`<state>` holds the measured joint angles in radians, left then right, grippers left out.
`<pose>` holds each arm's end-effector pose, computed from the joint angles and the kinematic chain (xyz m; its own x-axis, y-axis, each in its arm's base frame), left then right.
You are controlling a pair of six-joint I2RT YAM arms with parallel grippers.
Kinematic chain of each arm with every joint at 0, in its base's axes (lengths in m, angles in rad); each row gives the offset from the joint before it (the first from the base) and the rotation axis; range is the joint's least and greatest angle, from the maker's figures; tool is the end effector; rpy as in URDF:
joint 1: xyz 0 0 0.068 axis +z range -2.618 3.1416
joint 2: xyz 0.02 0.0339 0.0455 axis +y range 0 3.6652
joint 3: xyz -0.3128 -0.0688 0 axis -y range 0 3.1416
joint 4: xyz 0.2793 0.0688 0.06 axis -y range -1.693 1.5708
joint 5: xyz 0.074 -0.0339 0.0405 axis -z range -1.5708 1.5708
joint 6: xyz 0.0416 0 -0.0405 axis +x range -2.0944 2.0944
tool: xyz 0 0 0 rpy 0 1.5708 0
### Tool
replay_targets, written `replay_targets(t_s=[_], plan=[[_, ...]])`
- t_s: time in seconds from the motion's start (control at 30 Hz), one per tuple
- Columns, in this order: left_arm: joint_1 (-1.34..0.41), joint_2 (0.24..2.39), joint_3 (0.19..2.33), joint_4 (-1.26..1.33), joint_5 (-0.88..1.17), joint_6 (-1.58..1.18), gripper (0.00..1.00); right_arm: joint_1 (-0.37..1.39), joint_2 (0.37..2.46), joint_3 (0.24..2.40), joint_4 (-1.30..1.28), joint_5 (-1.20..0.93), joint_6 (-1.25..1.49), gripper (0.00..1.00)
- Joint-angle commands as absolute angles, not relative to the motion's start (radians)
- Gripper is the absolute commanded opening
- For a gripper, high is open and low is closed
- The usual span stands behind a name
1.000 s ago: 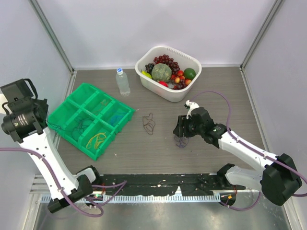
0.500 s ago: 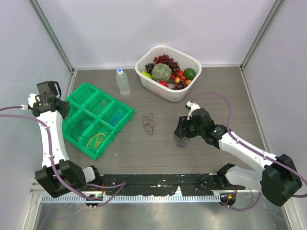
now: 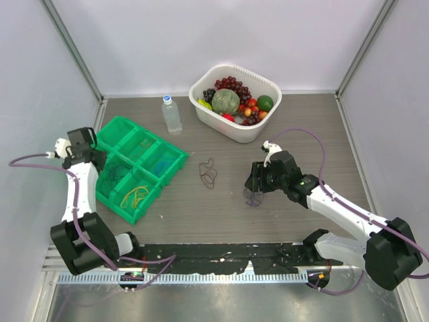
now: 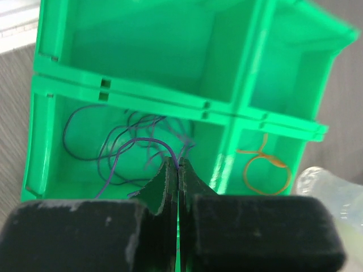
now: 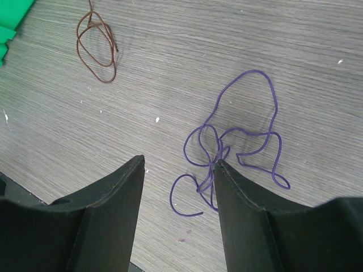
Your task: Untangle the cables
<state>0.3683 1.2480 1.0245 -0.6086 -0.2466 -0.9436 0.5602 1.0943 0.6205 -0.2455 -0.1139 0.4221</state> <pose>0.2608 0.1115 0.3222 0.0020 -0.8408 -0.5413 -0.8534 0.2807 -0.4393 0.2001 0.1311 0.2414 -0.7551 0.0068 -0.6556 -0.3190 0.8698 0.3765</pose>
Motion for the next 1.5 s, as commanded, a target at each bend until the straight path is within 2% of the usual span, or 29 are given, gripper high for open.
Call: replay_targets(t_s=[0.0,0.13,0.2,0.37,0.43,0.57,0.73,1.0,1.13,1.37,1.47], plan=[[0.347,1.235,0.924,-0.459,-0.23,-0.954,0.0,0.552,1.086,0.637,-0.212,-0.107,0.419,0.57],[0.336,1.267,0.896,-0.448,-0.192,-0.933,0.02,0.551,1.089,0.63,-0.212,-0.12,0.42,0.57],[0.336,1.29,0.913,-0.492,-0.202,-0.933,0.1,0.551,1.089,0.635,-0.213,-0.123,0.42,0.57],[0.331,1.33,1.046,-0.659,-0.199,-0.925,0.45,0.549,1.08,0.637,-0.219,-0.12,0.42,0.57],[0.315,1.354,1.132,-0.762,-0.224,-0.92,0.49,0.549,1.081,0.632,-0.218,-0.123,0.42,0.57],[0.22,1.361,1.209,-0.868,-0.262,-0.876,0.5,0.549,1.094,0.629,-0.207,-0.124,0.42,0.57],[0.127,1.347,1.148,-0.835,-0.25,-0.832,0.42,0.548,1.103,0.641,-0.206,-0.124,0.417,0.57],[0.074,1.353,1.091,-0.822,-0.244,-0.73,0.49,0.545,1.095,0.627,-0.207,-0.123,0.419,0.57],[0.046,1.397,1.103,-0.839,-0.258,-0.692,0.43,0.542,1.103,0.629,-0.203,-0.121,0.419,0.57],[0.044,1.371,1.06,-0.845,-0.255,-0.707,0.42,0.537,1.106,0.627,-0.201,-0.121,0.417,0.58],[0.043,1.368,1.046,-0.831,-0.256,-0.707,0.36,0.534,1.112,0.629,-0.201,-0.123,0.417,0.57]])
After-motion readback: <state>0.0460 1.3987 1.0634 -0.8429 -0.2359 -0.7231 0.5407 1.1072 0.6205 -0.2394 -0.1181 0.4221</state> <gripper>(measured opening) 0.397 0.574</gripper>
